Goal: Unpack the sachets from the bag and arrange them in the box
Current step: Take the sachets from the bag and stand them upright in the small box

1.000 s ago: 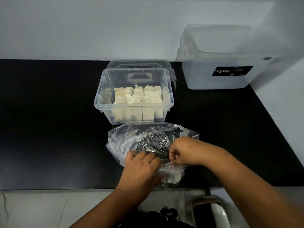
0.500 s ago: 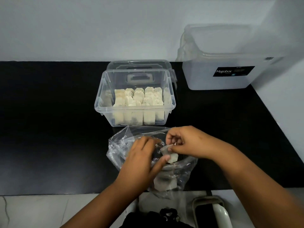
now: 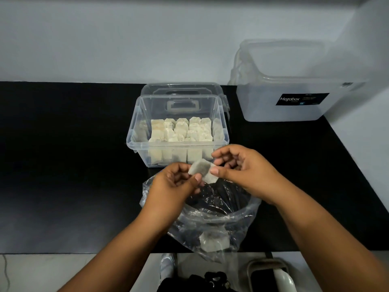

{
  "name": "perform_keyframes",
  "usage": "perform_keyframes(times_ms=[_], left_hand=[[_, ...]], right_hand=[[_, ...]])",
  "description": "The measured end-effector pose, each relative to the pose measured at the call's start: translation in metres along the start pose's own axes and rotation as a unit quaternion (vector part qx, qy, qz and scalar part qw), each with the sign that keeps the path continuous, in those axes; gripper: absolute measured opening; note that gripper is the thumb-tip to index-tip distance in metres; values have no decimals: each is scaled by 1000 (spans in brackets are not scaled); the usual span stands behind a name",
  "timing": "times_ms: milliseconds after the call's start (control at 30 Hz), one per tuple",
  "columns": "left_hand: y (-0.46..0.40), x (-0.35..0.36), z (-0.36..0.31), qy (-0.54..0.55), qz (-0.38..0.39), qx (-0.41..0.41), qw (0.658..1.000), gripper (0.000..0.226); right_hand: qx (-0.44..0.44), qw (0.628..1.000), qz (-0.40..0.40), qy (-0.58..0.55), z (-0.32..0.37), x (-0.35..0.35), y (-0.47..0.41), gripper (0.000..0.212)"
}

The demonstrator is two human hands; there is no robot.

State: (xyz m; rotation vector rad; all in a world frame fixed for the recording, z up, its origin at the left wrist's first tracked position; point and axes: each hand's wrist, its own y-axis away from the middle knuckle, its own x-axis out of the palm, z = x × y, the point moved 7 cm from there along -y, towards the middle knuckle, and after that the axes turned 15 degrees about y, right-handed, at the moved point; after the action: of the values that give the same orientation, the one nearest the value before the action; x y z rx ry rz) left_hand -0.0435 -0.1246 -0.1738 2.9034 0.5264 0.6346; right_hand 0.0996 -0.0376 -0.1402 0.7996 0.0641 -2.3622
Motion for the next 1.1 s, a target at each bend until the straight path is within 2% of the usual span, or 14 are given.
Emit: perform_keyframes(times_ms=[67, 167, 233, 367, 433, 500, 600, 700, 767, 833, 933, 1100], left_hand=[[-1, -1, -7, 61, -12, 6, 998, 11], [-4, 0, -15, 130, -28, 9, 991, 13], [-7, -2, -19, 157, -34, 11, 987, 13], [-14, -7, -31, 164, -38, 16, 986, 12], [-19, -17, -42, 133, -48, 50, 989, 12], [-26, -35, -59, 45, -66, 113, 990, 11], [-36, -65, -88, -119, -111, 217, 962, 6], [-45, -91, -110, -262, -171, 274, 909, 8], [-55, -107, -115, -311, -192, 263, 893, 15], [-69, -119, -110, -311, -190, 209, 907, 24], [-79, -127, -97, -257, -174, 138, 941, 30], [-80, -129, -87, -208, -149, 113, 960, 20]], right_hand=[[20, 999, 5, -30, -1, 3, -1, 31], [42, 996, -19, -77, 2, 7, -4, 15], [42, 992, -51, -106, 8, 7, -9, 6], [11, 989, -86, -122, 32, 1, -26, 6], [-18, 990, -99, -97, 48, -7, -38, 11], [-45, 991, -115, -53, 64, -18, -50, 12], [-63, 989, -114, 68, 79, -26, -75, 13], [-63, 973, -55, 214, 82, -17, -104, 8], [-64, 958, 5, 279, 83, -3, -122, 5], [-65, 943, 73, 317, 84, 16, -136, 2], [-55, 925, 167, 338, 81, 45, -151, 6], [-32, 874, 292, 387, 69, 82, -165, 9]])
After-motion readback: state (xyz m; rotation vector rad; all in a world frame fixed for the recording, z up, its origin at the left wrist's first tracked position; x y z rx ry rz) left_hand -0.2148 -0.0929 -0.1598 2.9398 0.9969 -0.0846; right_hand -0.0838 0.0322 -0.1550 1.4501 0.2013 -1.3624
